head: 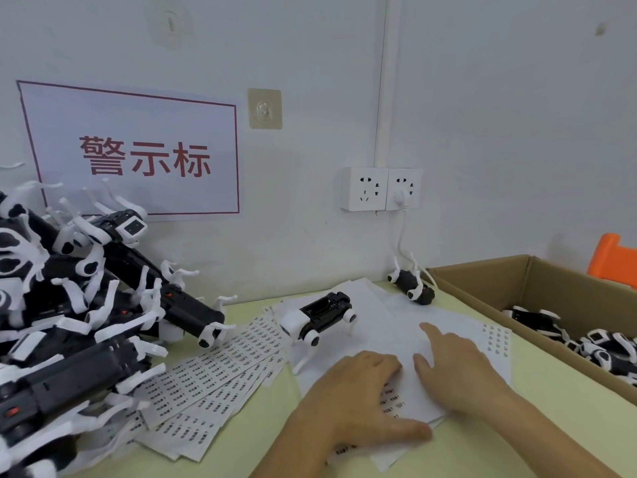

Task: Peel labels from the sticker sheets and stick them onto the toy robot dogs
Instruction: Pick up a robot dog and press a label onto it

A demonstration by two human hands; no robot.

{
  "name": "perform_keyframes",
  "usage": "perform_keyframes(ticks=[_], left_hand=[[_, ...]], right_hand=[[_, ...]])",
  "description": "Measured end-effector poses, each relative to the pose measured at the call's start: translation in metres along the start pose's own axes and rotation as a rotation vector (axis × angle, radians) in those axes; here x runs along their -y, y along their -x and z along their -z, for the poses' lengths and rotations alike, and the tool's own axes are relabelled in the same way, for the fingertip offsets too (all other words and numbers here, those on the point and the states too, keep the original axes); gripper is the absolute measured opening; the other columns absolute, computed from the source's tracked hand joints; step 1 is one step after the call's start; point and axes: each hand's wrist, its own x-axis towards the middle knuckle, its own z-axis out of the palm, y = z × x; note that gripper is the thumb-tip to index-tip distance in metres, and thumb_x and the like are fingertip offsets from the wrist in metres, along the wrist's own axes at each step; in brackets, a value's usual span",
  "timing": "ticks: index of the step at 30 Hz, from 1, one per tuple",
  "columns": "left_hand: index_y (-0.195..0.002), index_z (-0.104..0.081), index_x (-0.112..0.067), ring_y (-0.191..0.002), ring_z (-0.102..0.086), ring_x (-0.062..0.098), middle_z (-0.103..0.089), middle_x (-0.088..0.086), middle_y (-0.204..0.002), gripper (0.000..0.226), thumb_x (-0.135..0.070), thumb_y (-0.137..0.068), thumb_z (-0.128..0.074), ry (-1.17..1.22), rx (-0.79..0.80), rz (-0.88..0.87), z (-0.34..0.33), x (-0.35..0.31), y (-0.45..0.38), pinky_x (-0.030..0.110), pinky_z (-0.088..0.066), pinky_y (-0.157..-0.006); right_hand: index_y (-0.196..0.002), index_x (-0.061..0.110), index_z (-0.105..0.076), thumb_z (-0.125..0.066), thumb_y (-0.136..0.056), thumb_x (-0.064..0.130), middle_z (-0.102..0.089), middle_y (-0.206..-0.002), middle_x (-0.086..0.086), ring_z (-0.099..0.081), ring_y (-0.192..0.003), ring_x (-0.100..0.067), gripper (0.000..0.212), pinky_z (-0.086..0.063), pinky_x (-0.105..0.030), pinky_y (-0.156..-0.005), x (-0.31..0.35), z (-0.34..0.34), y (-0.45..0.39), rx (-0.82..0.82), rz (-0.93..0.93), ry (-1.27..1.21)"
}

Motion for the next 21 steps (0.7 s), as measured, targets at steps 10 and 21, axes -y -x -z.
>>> perform_keyframes(ticks=[10,21], left_hand=[[-0.147,-0.04,-0.034,-0.132,-0.039,-0.002,-0.043,-0.021,-0.147,0.096,-0.083,-0.066,-0.05,0.175,-0.076,0.062,-0.002,0.005,-0.001,0.021,-0.033,-0.108],[-0.111,-0.071,-0.017,-0.104,-0.066,0.003,-0.073,-0.005,-0.108,0.048,-0.052,-0.079,-0.06,0.825,-0.416,0.07,0.017,0.009,0.002,0.023,-0.05,-0.093]], right_hand=[[-0.132,0.027,-0.051,-0.063,-0.091,0.026,-0.059,-0.102,0.007,-0.053,-0.085,0.0,0.043,-0.038,-0.02,-0.062,-0.006,0.025,-0.004,-0.096,-0.107,-0.77],[-0.118,-0.005,-0.057,-0.078,-0.072,0.051,-0.074,-0.098,-0.027,-0.074,-0.092,-0.037,0.076,-0.062,-0.038,-0.072,0.025,0.037,0.023,0.582,-0.138,-1.29]])
